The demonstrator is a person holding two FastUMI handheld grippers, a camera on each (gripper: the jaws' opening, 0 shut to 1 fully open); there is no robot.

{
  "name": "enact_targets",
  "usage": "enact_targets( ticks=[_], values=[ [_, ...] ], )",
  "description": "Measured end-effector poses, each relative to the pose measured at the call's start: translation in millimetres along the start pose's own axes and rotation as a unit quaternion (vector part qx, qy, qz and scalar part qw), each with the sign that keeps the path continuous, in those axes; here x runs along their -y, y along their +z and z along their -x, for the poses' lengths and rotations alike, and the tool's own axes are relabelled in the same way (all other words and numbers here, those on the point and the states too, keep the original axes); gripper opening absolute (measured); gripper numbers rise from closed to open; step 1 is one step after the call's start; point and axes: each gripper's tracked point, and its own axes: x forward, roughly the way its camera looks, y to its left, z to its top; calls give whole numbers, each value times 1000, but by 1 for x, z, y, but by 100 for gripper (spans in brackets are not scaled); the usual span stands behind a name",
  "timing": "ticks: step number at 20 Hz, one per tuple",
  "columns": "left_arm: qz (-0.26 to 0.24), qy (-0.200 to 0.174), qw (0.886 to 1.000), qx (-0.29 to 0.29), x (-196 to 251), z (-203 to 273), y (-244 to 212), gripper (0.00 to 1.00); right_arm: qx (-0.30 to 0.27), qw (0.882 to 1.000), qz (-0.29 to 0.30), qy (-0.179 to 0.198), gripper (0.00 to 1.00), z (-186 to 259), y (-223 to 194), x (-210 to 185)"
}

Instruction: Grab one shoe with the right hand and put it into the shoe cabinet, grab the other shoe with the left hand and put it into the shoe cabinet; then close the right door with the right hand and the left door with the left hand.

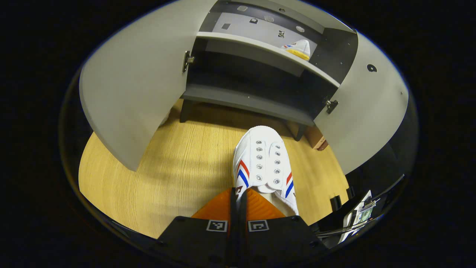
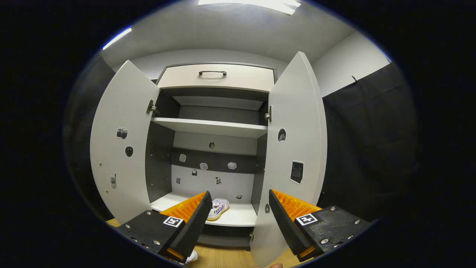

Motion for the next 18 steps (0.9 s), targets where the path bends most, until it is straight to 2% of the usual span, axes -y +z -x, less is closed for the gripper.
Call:
enact_targets(
  ticks=[4, 10, 13, 16, 18],
  values=[
    [-1, -7, 999, 45, -12, 62, 80, 6, 26, 1000, 1, 4, 94, 2, 18, 7],
    [7, -14, 994, 113, -3, 130, 195, 6, 57, 998, 10, 16, 94, 3, 37, 21],
    [12, -16, 989, 148, 13, 128, 236, 6, 69, 997, 4, 24, 94, 4, 43, 29],
    [9, 0, 984, 179, 15, 124, 279, 6, 75, 997, 3, 17, 94, 7, 46, 45],
    [11, 12, 980, 197, 14, 114, 292, 6, 76, 997, 3, 14, 94, 9, 45, 54]
  ],
)
